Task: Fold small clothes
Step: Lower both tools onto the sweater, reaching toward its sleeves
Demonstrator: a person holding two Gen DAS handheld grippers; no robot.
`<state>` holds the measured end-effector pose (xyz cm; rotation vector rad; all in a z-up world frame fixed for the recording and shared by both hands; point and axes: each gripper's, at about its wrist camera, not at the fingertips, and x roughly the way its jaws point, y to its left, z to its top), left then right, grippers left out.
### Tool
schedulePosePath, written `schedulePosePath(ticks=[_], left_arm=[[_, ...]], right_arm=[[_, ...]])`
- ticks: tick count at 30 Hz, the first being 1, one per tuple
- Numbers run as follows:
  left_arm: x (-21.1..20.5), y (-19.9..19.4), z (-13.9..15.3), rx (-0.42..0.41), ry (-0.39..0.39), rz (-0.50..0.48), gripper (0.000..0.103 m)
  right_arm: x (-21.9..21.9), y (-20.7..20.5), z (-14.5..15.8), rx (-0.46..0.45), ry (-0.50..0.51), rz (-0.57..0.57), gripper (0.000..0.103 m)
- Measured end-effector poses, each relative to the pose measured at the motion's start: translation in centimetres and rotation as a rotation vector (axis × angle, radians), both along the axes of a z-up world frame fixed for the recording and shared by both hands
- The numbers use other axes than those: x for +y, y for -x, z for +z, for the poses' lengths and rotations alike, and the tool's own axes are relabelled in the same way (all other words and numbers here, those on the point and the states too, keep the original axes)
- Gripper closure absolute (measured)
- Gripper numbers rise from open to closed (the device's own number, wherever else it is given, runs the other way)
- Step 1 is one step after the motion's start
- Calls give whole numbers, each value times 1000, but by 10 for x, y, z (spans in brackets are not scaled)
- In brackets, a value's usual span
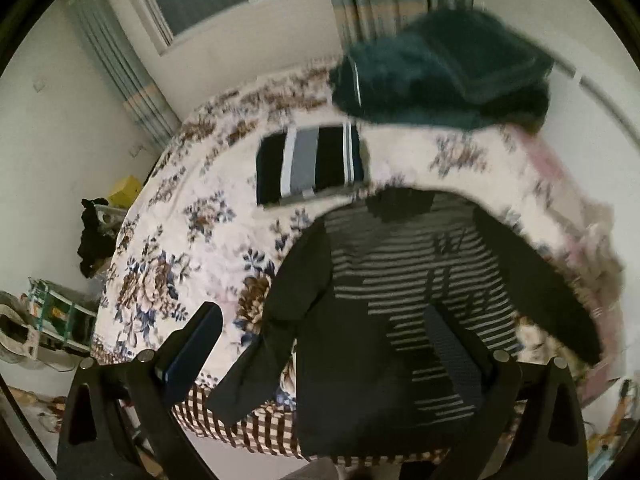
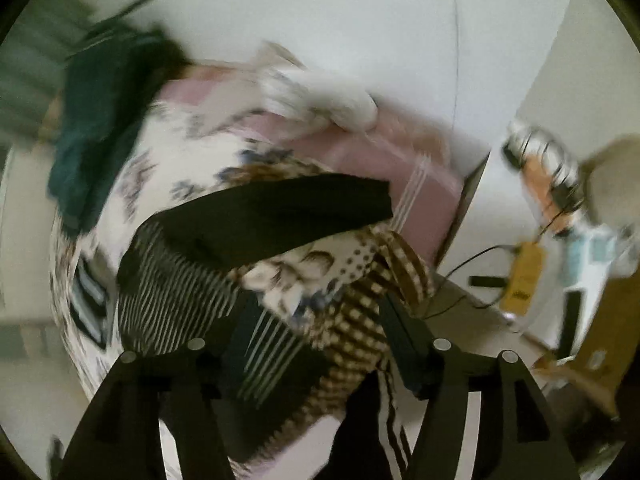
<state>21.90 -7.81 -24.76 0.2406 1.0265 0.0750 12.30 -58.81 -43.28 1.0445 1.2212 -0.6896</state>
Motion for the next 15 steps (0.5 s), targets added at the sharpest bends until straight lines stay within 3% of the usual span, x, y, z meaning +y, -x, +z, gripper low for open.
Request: schedulePosePath(ticks=[3, 5, 8, 12, 14, 15], left_arm=[[-18, -19, -50, 52, -57, -1, 0], [-33, -34, -87, 101, -62, -25, 0], [-47, -49, -131, 172, -65, -44, 0], [-66, -67, -188, 261, -78, -49, 0], [-72, -71, -212, 284, -75, -46, 0], [-74, -75, -219, 293, -74, -43, 0]], right_arm=[[-49, -7, -108, 3, -119, -140, 38], [-77, -9, -168, -6, -123, -207, 38], [-99, -19, -226, -35, -63, -207, 31], [-100, -44, -282, 9, -139, -116, 30], [-89, -51, -268, -2, -67, -88, 54], [-86, -54, -261, -4, -27, -78, 77]])
